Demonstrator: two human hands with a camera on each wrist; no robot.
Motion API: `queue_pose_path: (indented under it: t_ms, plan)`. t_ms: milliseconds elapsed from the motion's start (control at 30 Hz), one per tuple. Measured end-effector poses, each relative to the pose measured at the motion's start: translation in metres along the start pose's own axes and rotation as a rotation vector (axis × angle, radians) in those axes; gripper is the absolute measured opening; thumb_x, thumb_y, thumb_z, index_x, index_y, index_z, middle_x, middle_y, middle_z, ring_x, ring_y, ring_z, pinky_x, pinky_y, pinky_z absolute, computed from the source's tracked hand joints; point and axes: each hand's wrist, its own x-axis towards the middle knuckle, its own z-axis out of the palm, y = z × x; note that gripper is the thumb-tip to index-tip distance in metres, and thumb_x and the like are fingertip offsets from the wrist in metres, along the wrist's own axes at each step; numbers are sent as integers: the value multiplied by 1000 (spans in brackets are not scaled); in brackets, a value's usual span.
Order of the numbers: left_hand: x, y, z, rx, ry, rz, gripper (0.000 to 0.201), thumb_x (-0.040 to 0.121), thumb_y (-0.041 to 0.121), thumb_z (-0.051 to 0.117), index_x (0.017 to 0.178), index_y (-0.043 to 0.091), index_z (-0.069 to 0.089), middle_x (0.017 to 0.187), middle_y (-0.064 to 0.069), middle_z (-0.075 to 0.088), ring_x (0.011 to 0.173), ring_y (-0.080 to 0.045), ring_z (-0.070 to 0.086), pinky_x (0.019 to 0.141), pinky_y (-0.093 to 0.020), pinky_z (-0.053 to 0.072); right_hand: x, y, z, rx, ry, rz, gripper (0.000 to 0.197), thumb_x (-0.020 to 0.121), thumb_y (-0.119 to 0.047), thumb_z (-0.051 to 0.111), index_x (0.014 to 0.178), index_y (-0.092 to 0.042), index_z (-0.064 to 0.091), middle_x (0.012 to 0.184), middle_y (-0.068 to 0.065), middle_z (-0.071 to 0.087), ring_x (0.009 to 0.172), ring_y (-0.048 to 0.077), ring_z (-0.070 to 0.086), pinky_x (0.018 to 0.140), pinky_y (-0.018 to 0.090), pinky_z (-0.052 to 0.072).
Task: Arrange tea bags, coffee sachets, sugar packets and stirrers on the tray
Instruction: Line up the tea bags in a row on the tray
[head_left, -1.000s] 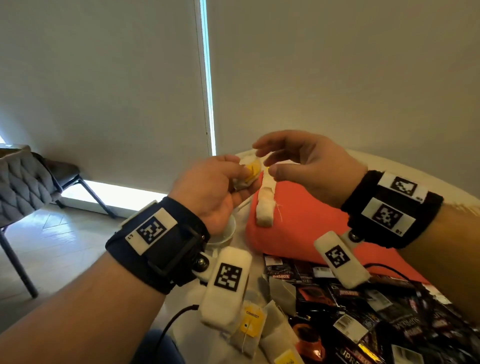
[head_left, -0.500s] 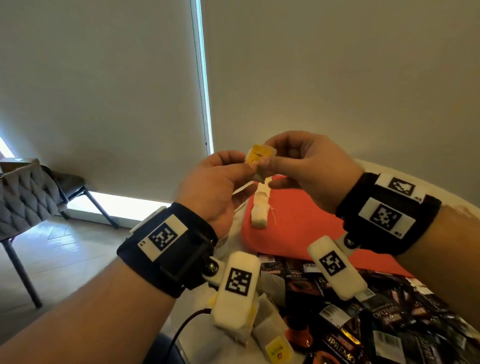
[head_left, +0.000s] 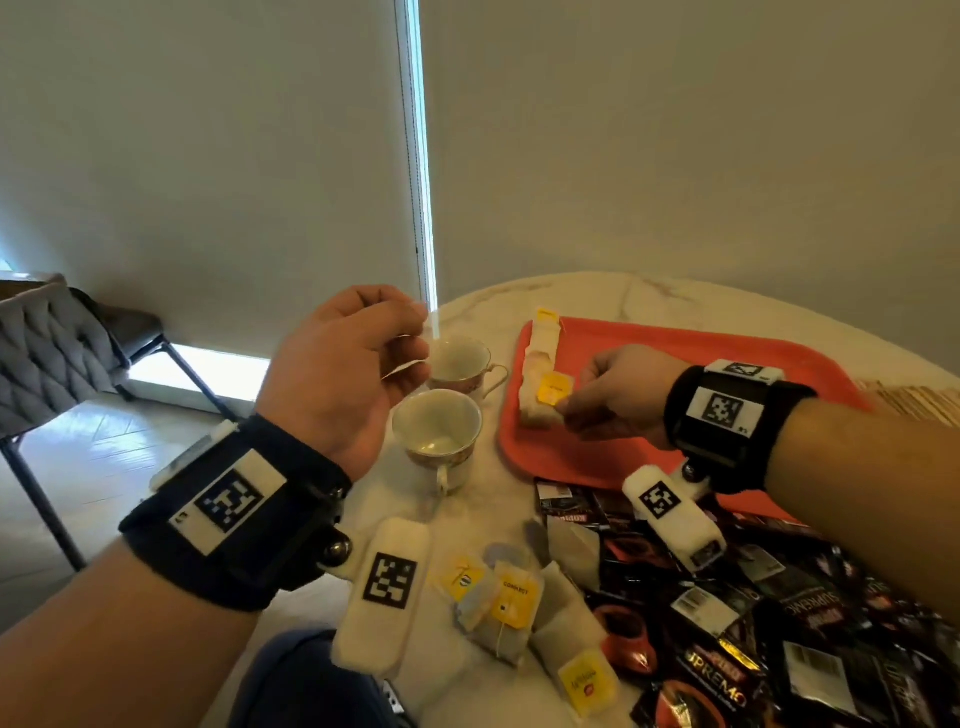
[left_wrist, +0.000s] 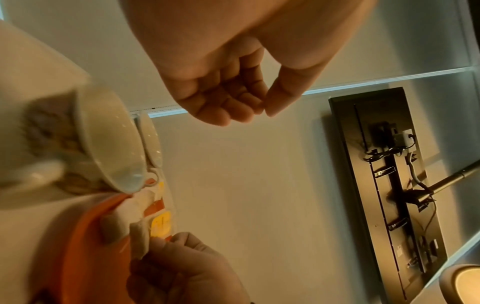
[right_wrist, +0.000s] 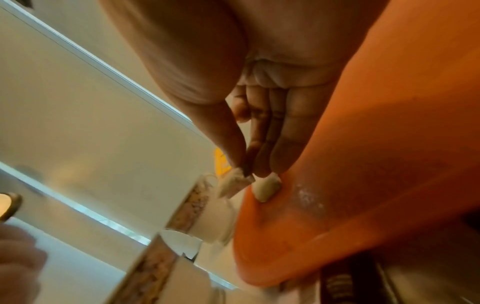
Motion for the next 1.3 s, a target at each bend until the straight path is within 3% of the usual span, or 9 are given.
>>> queue_pose_path:
  t_ms: [133,367,600,733,833,900,1033,1133,1300]
  plan:
    - [3,-8,-15,-12,18,-5,24,96,4,63,81,23,65,74,2,60,61,-11,56,57,-26,51,15,4,10,-99,-33,70,30,76,-2,86,71,-12,58,79,19,74,86,34,76,87,53,60]
    - [8,-12,-20,-37,-8,7,23,96,3,62,81,20,64,72,0,58,60,-12,53,55,-25,50,25,5,18,-90,-49,137,25,83,3,79,71,-7,59,69,14,73,77,27,74,83,44,62]
    - [-11,-14,-14,61,-23,51,22,97,2,62,84,20,63,70,0,58,59,-13,55,53,-24,49,13,-3,17,-113,4,95,20,85,-13,81,83,-8,62,79,11,72,65,18,69,63,32,60]
    - [-42,-20,-24,366,-185,34,17,96,2,65,86,15,67,73,-5,66,62,-19,63,55,-29,54,-20,-30,1,-427,125,-197,23,81,-34,85,80,-18,68,72,-1,70,64,14,63,54,28,51]
    - [-68,-28,-35,783,-378,-34,8,91,16,76,94,21,72,88,3,75,83,-17,73,73,-33,62,-64,-46,-1,-666,34,-412,21,80,-45,82,86,-26,74,80,-3,74,75,16,68,70,35,54]
    - [-81,-30,-37,1038,-438,-21,21,85,27,83,102,33,70,98,13,73,93,-6,71,84,-28,59,-94,-49,5,-843,-71,-487,23,79,-51,80,92,-33,72,87,-12,72,80,6,65,69,27,50]
    - [-94,-25,-26,1288,-510,-35,37,85,38,83,115,40,61,110,22,60,96,1,61,71,-11,43,-129,-33,23,-1209,-245,-460,59,69,-71,77,119,-43,62,107,-20,62,89,0,57,73,24,48]
    - [-100,-32,-24,1366,-532,-42,37,84,42,82,115,36,62,110,17,60,93,-2,60,70,-14,43,-138,-13,32,-1416,-316,-419,83,63,-79,75,134,-43,52,120,-17,58,104,10,56,88,35,54]
    - [-108,-42,-19,1454,-548,-52,46,82,44,81,122,38,59,114,17,60,98,-5,60,79,-23,50,-141,8,45,-1542,-373,-406,83,59,-81,75,129,-41,54,109,-10,56,99,15,56,81,40,56]
